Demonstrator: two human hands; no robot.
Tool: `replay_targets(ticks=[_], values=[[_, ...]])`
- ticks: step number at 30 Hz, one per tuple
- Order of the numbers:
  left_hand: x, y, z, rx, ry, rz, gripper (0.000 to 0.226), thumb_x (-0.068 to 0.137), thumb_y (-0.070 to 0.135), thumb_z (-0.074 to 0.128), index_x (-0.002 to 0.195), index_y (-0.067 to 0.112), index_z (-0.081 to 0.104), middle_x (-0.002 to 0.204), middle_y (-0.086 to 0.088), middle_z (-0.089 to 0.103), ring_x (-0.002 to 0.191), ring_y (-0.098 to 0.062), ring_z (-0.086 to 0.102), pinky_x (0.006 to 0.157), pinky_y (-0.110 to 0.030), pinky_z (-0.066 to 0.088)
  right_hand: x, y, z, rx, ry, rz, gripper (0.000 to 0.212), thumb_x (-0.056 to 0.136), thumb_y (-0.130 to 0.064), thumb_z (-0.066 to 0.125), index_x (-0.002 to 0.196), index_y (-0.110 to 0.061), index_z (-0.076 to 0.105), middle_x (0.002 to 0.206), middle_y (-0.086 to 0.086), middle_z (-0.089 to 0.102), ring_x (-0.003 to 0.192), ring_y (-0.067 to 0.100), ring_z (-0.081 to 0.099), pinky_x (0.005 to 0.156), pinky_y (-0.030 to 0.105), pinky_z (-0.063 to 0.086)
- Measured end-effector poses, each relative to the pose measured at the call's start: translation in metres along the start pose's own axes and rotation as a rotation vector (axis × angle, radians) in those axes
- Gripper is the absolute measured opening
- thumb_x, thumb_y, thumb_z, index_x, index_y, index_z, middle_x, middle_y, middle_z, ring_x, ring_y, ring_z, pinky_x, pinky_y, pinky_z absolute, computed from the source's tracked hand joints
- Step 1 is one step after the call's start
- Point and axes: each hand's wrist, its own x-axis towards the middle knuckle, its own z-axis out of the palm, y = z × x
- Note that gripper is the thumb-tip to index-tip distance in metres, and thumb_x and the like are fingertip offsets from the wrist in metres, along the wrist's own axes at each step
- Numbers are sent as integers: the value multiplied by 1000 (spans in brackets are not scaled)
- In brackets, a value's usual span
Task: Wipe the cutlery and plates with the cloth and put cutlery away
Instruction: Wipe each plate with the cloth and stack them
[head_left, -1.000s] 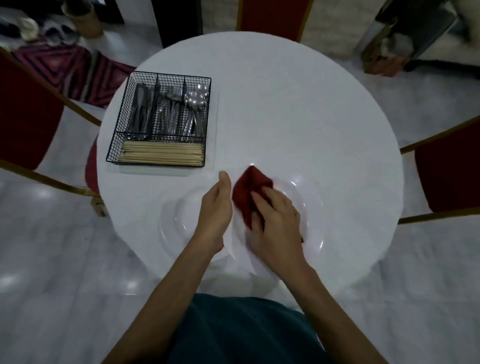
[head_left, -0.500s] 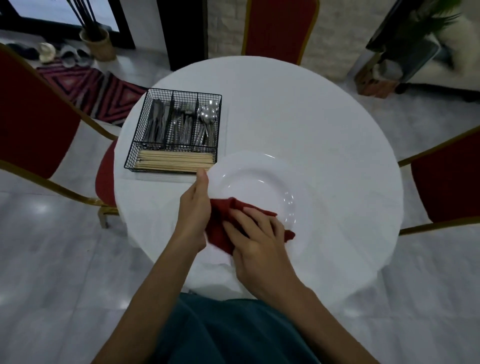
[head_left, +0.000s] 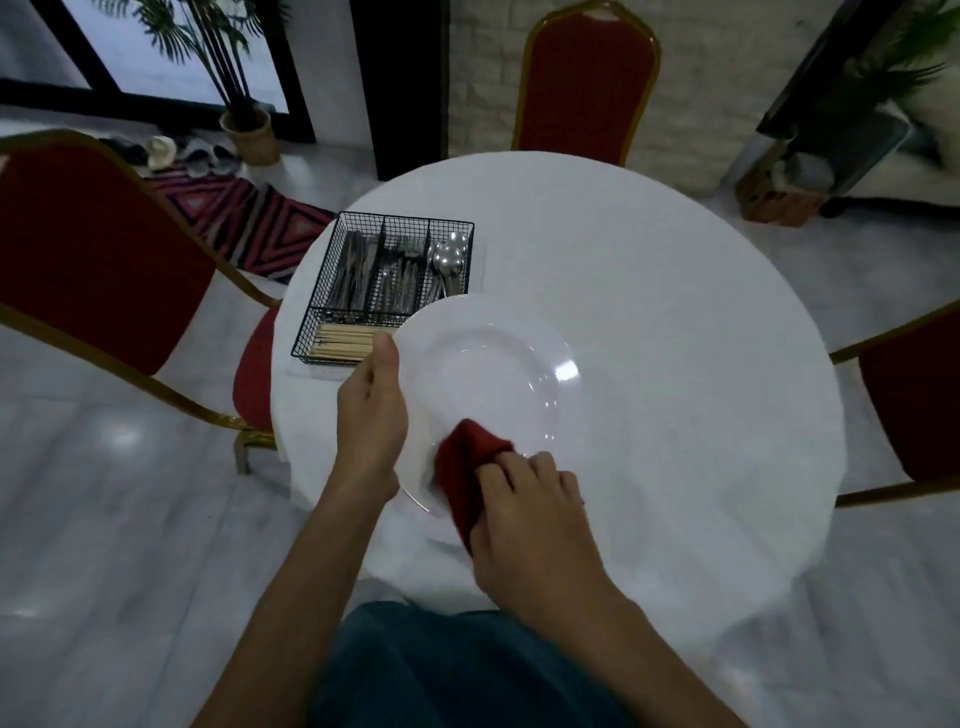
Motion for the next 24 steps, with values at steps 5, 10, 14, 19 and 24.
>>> replay_targets(ticks=[5, 10, 14, 19, 24], values=[[-8, -5, 11, 44, -62, -25, 43, 101, 59, 37, 99, 31, 68, 102, 3, 73, 101, -15, 68, 89, -35, 55, 30, -17, -11, 301, 121, -76, 58, 98, -31, 59, 150, -23, 36, 158, -6, 32, 139, 19, 28, 118, 38, 28], [-16, -5, 14, 67, -104, 9, 41, 101, 60, 38, 105, 33, 69, 108, 10, 72, 107, -14, 67, 95, -41, 53, 48, 53, 4, 19, 248, 29, 59, 91, -23, 46, 150, -16, 44, 161, 3, 35, 136, 31, 38, 102, 48, 34], [-10, 2, 6, 50, -31, 19, 36, 102, 57, 37, 94, 35, 65, 98, 11, 69, 99, -14, 66, 76, -32, 54, 21, 76, 6, -127, 138, 7, 44, 91, -17, 58, 135, -20, 60, 149, -1, 47, 116, 31, 47, 84, 38, 31], [-13, -9, 21, 42, -45, 52, 42, 98, 63, 40, 94, 32, 68, 101, 9, 73, 105, -15, 68, 94, -38, 54, -3, 24, -5, 77, -32, -152, 42, 95, -23, 61, 137, -21, 59, 143, -2, 47, 113, 26, 41, 85, 34, 35], [-29, -13, 47, 103, -103, 205, 61, 104, 53, 37, 88, -1, 59, 80, -10, 62, 75, -16, 54, 75, -37, 48, 37, 39, -16, 137, 236, 28, 63, 88, -32, 44, 147, -12, 49, 157, 15, 36, 130, 39, 37, 103, 51, 41]])
